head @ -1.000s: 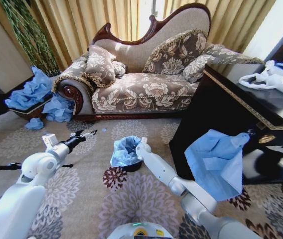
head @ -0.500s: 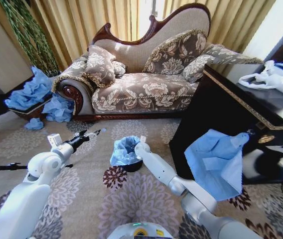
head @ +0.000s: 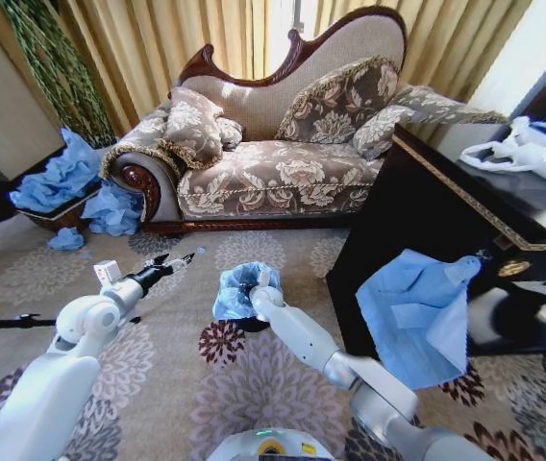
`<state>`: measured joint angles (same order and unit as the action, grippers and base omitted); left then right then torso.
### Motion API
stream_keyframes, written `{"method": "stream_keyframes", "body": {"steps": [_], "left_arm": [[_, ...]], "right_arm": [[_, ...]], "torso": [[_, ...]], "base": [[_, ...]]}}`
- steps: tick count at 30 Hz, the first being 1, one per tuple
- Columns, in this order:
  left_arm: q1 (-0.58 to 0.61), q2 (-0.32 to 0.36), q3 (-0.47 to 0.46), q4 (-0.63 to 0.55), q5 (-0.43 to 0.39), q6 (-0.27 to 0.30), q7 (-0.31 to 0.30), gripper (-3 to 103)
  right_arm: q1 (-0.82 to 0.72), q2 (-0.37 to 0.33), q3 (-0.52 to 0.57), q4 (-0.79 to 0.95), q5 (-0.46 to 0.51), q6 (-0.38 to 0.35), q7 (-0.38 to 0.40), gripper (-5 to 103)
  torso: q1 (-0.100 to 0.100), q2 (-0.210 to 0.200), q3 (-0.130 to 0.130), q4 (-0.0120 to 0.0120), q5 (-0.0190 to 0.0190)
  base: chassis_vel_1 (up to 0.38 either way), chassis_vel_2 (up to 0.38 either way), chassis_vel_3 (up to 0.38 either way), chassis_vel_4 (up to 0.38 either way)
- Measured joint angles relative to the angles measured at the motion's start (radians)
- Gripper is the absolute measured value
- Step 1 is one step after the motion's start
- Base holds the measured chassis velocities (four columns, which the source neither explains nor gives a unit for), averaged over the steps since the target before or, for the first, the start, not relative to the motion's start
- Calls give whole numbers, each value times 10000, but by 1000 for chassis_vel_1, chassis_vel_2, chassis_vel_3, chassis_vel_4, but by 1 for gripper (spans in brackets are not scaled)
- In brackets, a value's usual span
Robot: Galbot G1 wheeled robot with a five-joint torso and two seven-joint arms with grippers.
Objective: Place a garbage bag over the trash bin.
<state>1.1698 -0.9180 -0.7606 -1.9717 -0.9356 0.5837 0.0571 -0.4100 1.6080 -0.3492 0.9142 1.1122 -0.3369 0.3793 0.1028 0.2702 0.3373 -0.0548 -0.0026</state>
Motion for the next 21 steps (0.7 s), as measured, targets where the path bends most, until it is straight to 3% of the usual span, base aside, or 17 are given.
{"method": "stream_keyframes", "body": {"steps": [13, 21], "left_arm": [[-279, 70, 41, 82, -90, -15, 38, 100], [-294, 72, 69, 84, -77, -18, 77, 100]], "right_arm": [[190, 2, 224, -279, 546, -909, 1219, 0], [345, 2, 318, -414, 100, -703, 1334, 0]], "torso": [[0, 0, 0, -1, 0], [2, 0, 1, -1, 0]], "base": [[0, 0, 0, 0], [0, 0, 0, 0]]}}
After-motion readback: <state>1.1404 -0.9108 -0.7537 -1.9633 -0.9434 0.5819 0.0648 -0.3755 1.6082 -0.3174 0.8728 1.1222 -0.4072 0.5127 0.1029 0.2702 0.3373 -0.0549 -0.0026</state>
